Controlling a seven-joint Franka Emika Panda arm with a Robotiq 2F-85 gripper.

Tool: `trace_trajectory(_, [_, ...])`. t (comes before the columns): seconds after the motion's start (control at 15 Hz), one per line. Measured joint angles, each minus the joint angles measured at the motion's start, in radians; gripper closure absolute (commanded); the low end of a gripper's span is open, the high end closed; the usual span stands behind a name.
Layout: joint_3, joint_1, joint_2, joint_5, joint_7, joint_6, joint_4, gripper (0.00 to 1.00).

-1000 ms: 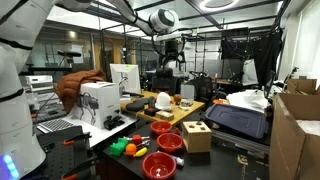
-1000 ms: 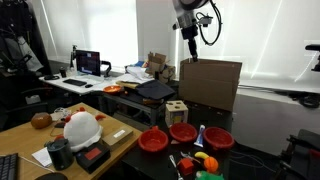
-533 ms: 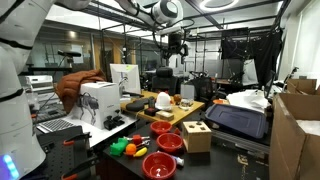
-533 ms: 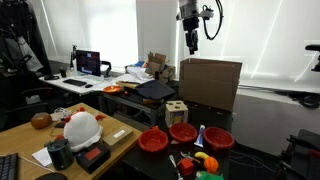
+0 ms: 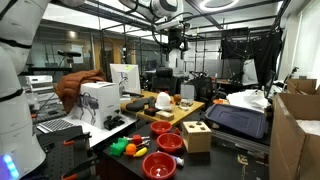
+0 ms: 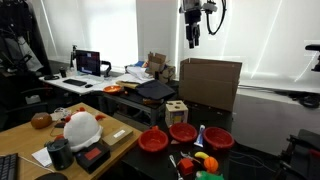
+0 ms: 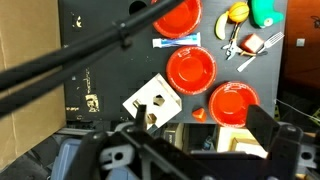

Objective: Remove the orange ball from the red bowl and place it on the table

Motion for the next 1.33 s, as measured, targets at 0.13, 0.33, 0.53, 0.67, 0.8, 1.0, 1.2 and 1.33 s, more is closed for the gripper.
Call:
trace_trajectory(0.13, [0.001,0.001,0.000,0.010,0.000,0.000,0.003,0.00])
trace_trajectory(0.33, [0.001,0.001,-0.003,0.037,0.002,0.002,0.011,0.00])
trace_trajectory(0.53, [0.001,0.001,-0.016,0.050,0.028,0.019,0.013,0.00])
trace_trajectory(0.67, [0.001,0.001,-0.015,0.050,0.031,0.019,0.013,0.00])
trace_trajectory(0.8, [0.001,0.001,-0.009,0.050,0.031,0.019,0.013,0.00])
trace_trajectory(1.0, [0.001,0.001,-0.008,0.050,0.031,0.019,0.013,0.00])
trace_trajectory(1.2, [0.001,0.001,-0.008,0.050,0.031,0.019,0.013,0.00])
trace_trajectory(1.33, [0.001,0.001,-0.008,0.050,0.031,0.019,0.013,0.00])
